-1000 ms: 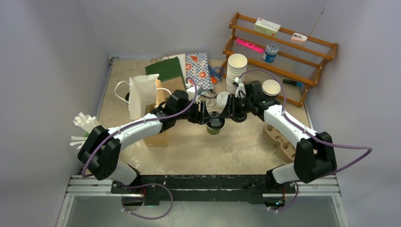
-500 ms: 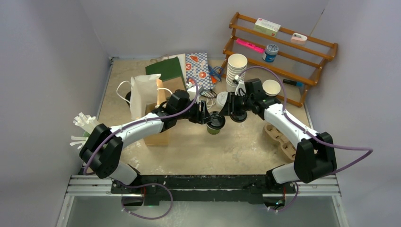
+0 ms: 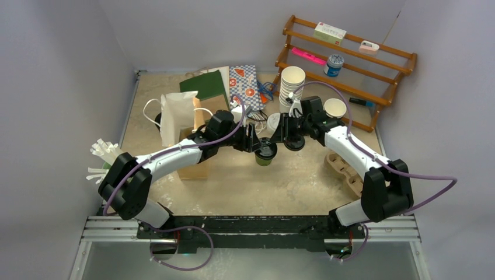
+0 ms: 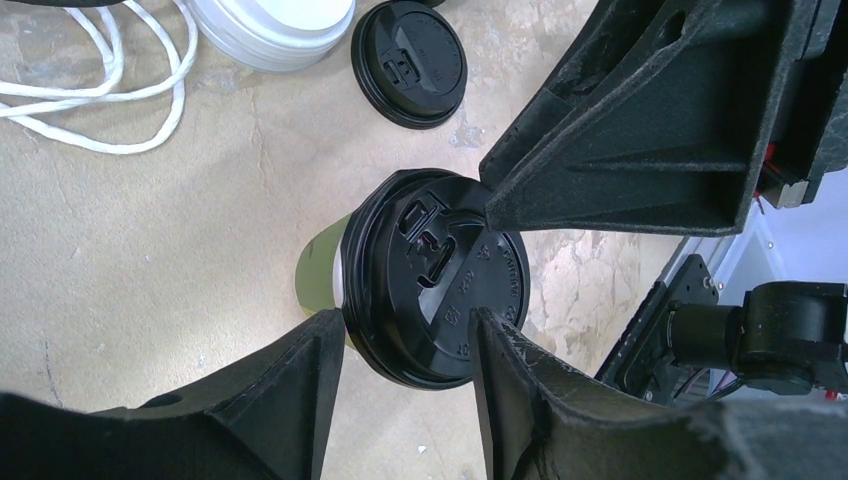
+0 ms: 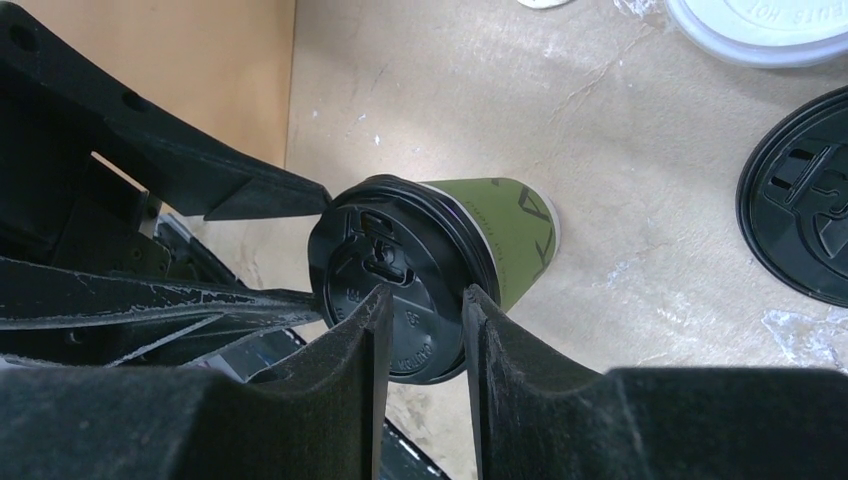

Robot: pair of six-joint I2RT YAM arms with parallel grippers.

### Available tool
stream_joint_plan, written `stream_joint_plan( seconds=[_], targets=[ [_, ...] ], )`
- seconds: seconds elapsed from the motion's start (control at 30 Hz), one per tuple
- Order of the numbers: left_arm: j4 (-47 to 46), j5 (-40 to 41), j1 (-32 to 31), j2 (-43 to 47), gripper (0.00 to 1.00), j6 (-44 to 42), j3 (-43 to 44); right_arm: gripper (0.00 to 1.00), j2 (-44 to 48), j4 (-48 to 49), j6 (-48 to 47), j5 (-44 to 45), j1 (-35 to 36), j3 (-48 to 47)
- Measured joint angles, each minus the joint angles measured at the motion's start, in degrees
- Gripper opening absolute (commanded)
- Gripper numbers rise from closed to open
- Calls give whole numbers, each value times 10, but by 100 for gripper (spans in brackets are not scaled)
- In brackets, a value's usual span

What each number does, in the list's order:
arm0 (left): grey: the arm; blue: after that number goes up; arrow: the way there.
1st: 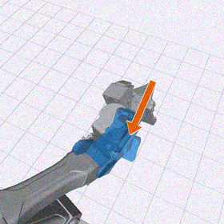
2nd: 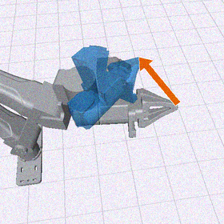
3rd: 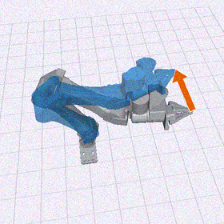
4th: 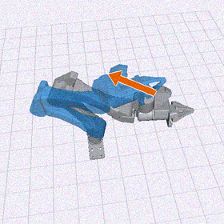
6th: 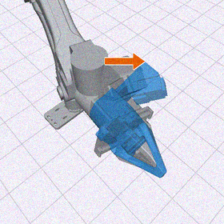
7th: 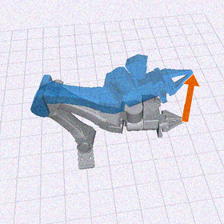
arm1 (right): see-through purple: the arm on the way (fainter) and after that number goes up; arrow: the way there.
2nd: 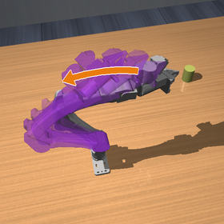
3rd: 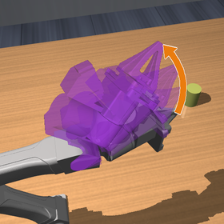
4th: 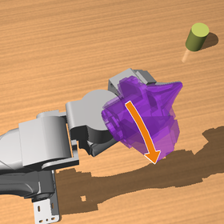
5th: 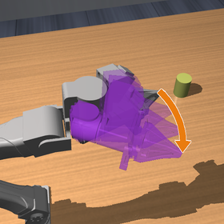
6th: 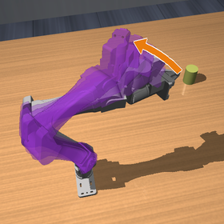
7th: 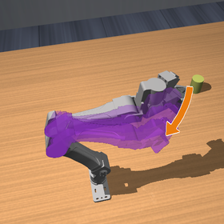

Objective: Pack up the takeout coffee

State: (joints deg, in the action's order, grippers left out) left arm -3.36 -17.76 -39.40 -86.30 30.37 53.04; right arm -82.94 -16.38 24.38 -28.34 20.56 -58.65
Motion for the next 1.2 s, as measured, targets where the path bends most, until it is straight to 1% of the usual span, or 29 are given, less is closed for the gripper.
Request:
stream_joint_plan(
  seconds=[0.17,0.27,0.37,0.43,0.5,0.63,0.67,0.77,0.83,0.9,1.0,1.2],
  targets=[
    [0,2,0,-1,48,0,1,34,-3,0,0,-2,0,-7],
    [0,5,0,-4,44,-2,3,34,-3,0,-1,-2,0,-10],
    [0,7,0,-5,46,-8,4,36,-3,0,-2,-2,0,-14],
    [1,11,0,-5,47,-11,4,40,-3,-1,-4,-2,0,-16],
    [4,16,0,-5,48,-14,6,49,-3,-5,-8,1,0,-17],
    [16,24,0,-4,48,-17,8,71,-3,-15,-24,26,0,-24],
    [20,27,0,-2,48,-20,8,75,-2,-16,-29,34,0,-26],
    [33,34,0,11,47,-25,8,87,5,-32,-45,73,11,-31],
    [44,40,0,27,43,-30,8,94,7,-51,-57,120,38,-41],
    [51,46,1,41,39,-33,8,96,7,-66,-66,158,71,-55],
    [54,50,6,51,37,-36,8,97,7,-80,-75,206,115,-73],
    [56,50,12,51,35,-36,8,98,7,-108,-81,268,140,-97]
  ],
)
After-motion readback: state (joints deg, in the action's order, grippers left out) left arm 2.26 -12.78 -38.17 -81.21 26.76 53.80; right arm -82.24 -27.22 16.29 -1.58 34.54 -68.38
